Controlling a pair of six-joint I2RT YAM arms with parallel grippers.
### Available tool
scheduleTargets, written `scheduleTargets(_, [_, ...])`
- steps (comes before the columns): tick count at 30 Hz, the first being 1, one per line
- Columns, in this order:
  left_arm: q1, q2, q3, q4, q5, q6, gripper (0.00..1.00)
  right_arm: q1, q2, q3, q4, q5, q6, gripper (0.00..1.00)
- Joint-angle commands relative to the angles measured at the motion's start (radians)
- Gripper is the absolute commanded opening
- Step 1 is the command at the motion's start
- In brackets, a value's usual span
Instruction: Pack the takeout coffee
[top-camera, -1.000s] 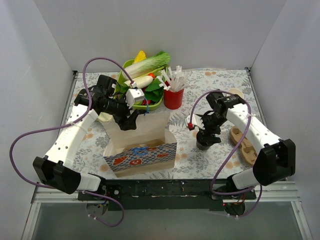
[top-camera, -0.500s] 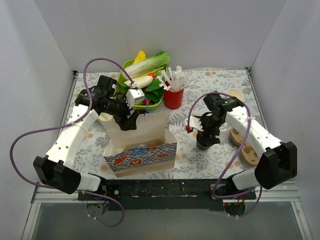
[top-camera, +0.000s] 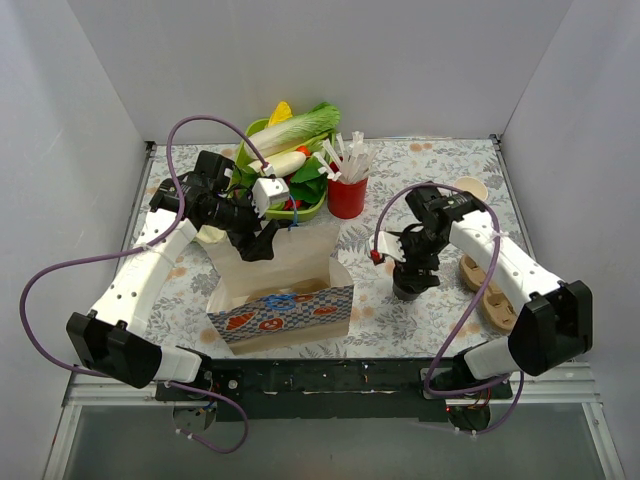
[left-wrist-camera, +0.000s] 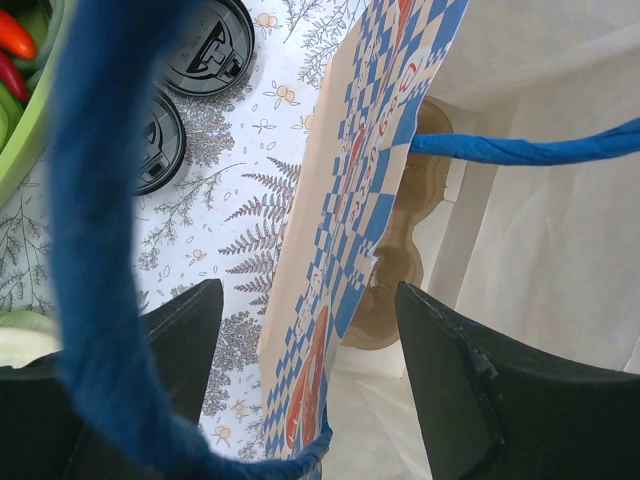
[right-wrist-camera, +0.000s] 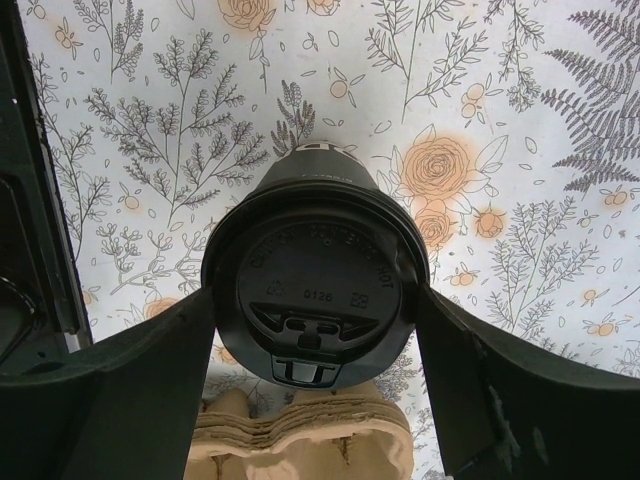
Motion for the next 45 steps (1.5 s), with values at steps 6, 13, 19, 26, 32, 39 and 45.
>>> scheduleTargets(6, [-0.002,-0.006,0.101,0.012,0.083,-0.049,0.70,0.008,0.031,0.087,-0.117,-0.012,0.047,0.30])
scheduleTargets(13, [-0.002,0.038,0.232,-0.026,0.123,-0.073,0.73,0.008,0.040,0.228,-0.142,-0.002,0.091,0.01])
scheduleTargets(19, [-0.002,0.046,0.395,0.000,0.132,-0.144,0.74,0.008,0.066,0.516,-0.136,-0.037,0.192,0.01])
scheduleTargets(26, [0.018,0.077,0.569,-0.017,0.021,-0.210,0.79,0.002,0.224,1.063,-0.061,-0.063,0.547,0.01])
scheduleTargets(32, [0.092,0.011,0.434,0.127,0.033,-0.427,0.79,0.005,0.126,1.094,0.068,-0.365,0.579,0.01])
scheduleTargets(39, [0.192,0.040,0.432,0.126,-0.015,-0.483,0.79,0.097,-0.007,0.958,0.090,-0.508,0.579,0.01])
scheduleTargets(45, [0.193,-0.032,0.402,0.017,0.137,-0.405,0.76,0.228,-0.030,0.992,-0.015,-0.451,0.561,0.01])
